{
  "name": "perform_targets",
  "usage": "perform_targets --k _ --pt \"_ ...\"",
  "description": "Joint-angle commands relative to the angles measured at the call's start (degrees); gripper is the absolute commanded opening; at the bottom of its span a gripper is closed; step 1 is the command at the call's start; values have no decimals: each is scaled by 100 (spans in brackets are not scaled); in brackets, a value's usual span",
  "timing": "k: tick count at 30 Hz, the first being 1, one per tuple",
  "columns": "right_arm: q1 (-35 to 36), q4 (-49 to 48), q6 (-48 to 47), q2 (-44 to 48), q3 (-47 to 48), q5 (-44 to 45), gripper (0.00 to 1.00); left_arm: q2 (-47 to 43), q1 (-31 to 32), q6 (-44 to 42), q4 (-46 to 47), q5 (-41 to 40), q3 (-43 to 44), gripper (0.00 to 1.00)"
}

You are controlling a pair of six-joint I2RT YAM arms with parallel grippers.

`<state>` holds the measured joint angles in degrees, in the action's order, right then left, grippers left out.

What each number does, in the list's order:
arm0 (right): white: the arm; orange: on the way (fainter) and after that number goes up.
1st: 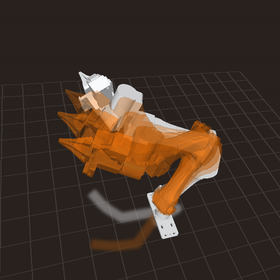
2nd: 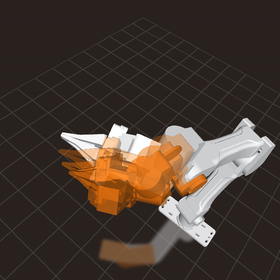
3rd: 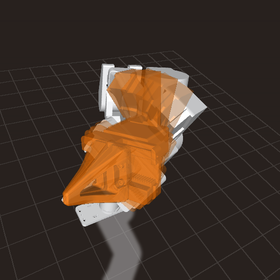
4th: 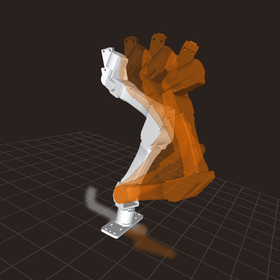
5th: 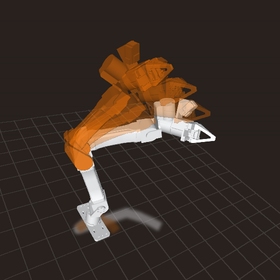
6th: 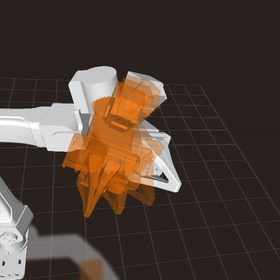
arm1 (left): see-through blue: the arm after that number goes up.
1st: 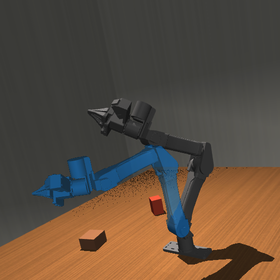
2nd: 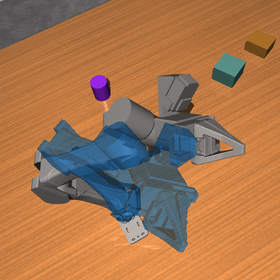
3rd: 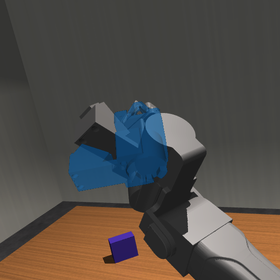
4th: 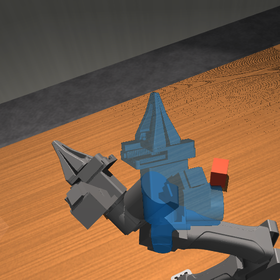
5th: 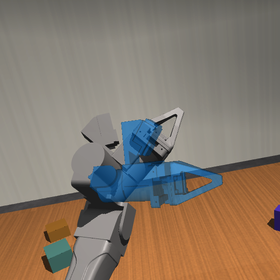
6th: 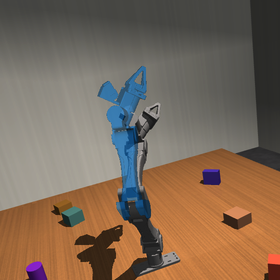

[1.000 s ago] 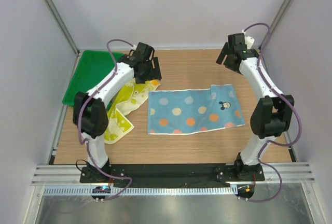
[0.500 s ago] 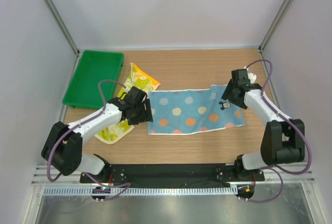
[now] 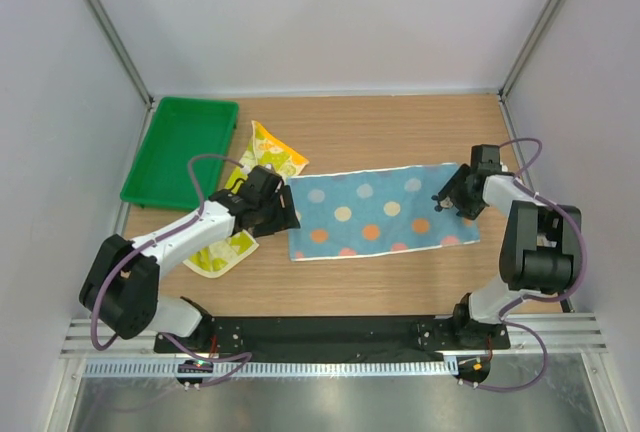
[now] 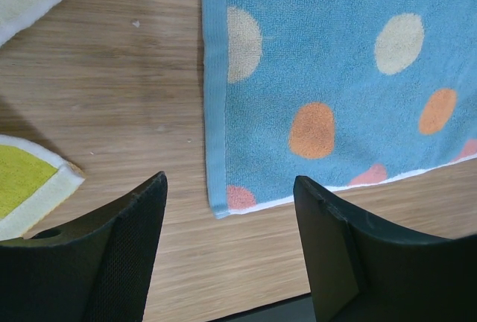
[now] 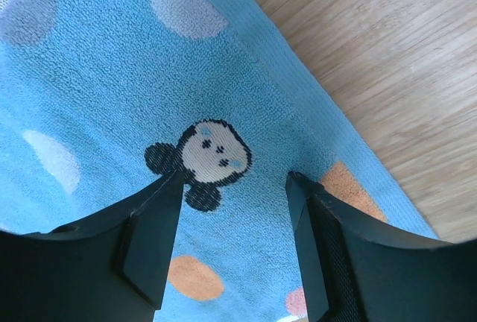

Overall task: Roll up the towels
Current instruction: Flatten the towel

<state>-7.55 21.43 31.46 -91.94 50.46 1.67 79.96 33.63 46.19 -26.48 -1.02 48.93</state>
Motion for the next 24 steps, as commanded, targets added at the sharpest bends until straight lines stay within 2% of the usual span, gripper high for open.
perform_targets --k 1,5,7,8,11,15,16,18,20,21,22,24 --pt "-97 55 53 62 -369 -96 66 -86 4 74 283 14 38 69" --pt "-89 211 -26 167 -247 -623 67 -60 12 83 310 -21 38 69" --pt "-36 291 0 404 -203 -677 74 -60 12 65 319 -13 90 69" --pt "16 379 -9 527 -194 -616 77 -34 21 39 310 66 117 64" --pt "375 720 -9 1142 -63 -65 87 63 204 -417 153 339 494 62" --pt "1201 1196 140 2091 105 893 96 -269 390 -849 2 -142 706 66" --pt "1369 1249 254 2267 105 975 97 -384 382 -701 98 -231 541 68" --pt "1842 1232 334 2864 -78 958 100 -857 260 -298 754 -268 189 82" --pt "2064 1084 387 3381 -272 800 100 -1105 92 -16 1502 660 -415 96" --pt "2117 996 387 3532 -491 721 100 -1167 -22 38 2001 943 -541 98" --pt "2126 942 378 3630 -571 616 100 -1159 -14 65 2032 1180 -586 98" --pt "2117 1082 387 3780 -607 572 98 -1080 91 -40 1745 1043 -393 95"
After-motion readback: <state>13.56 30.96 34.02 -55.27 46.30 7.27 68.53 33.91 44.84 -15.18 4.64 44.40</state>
